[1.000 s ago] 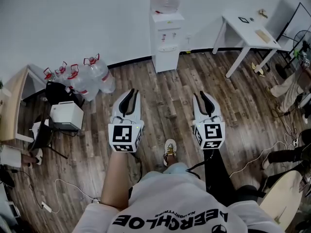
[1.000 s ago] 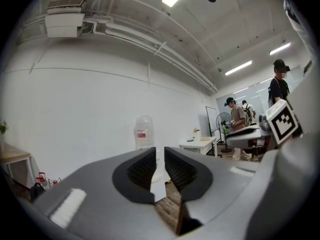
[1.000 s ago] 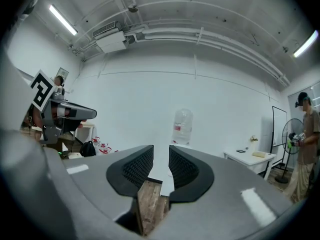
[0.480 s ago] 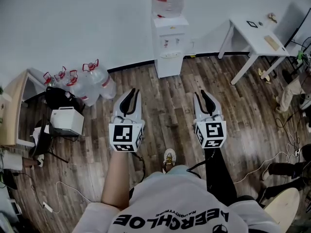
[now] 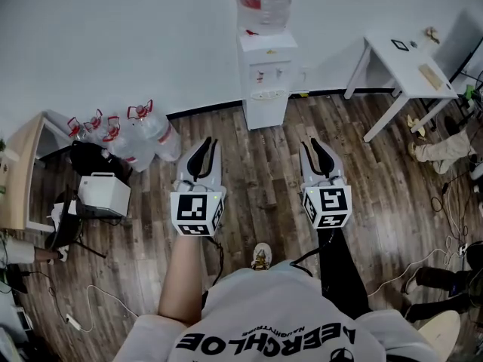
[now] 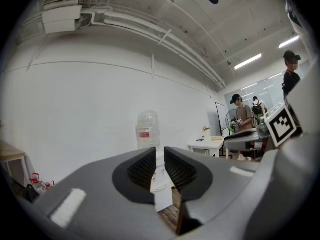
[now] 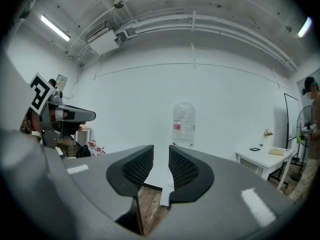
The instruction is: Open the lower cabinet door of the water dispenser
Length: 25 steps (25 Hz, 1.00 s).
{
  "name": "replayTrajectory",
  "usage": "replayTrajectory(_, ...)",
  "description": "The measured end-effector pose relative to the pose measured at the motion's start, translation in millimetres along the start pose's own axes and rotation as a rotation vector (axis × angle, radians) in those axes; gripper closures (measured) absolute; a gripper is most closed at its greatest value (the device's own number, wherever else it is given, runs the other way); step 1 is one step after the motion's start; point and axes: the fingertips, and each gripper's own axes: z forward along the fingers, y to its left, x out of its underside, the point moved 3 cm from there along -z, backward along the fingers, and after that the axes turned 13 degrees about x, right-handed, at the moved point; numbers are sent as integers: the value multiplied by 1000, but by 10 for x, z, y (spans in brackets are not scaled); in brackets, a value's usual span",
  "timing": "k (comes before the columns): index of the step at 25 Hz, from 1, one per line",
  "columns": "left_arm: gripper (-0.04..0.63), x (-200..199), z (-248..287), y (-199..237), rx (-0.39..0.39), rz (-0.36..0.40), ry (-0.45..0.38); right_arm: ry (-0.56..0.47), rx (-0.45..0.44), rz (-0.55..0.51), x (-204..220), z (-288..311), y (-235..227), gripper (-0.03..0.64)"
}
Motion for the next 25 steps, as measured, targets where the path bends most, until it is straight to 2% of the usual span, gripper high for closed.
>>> replayTrajectory(9,538,25,264,213,-22,-27,-6,-11,-34,-15,-21,362,1,540)
replayTrajectory(25,538,-50,701,270,-4,-12,-23,-33,-33,-36,-67,676,-220,540)
